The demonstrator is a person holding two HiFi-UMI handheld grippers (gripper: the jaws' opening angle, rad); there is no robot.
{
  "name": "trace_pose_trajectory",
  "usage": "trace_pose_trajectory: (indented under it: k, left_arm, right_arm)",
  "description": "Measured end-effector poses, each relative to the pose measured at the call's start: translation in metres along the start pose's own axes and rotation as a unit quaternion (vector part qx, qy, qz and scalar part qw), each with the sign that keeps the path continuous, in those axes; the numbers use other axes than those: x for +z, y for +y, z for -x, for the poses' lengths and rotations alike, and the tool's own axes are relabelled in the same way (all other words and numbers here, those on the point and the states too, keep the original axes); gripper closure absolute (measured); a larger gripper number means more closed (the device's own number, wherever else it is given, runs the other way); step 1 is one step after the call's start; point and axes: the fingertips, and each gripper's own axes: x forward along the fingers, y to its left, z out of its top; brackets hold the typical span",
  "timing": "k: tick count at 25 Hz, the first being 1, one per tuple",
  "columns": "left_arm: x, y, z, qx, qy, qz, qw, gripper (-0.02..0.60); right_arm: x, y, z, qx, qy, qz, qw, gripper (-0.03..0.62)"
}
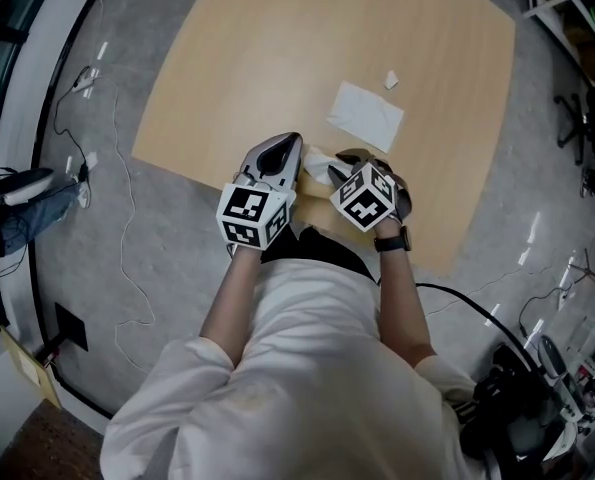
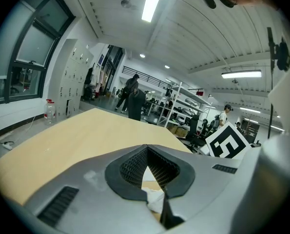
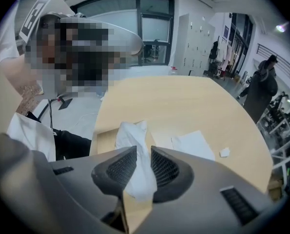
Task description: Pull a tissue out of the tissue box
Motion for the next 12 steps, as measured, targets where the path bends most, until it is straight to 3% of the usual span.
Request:
trace_pose_trajectory:
  k: [3, 12]
  left_arm:
    - [0.005, -0.004, 0.003, 0.002, -0.005, -0.003, 1.0000, 0.589]
    - [0.038, -0.011, 0.010, -0.003, -0.036, -0.027, 0.9990, 0.589]
  right_arm:
    - [0.001, -0.001, 0.007, -0.006, -0.009, 0.000, 1.000, 0.551]
    - [0.028, -0.007, 0.039, -0.006, -0.052, 0.000, 0.999, 0.571]
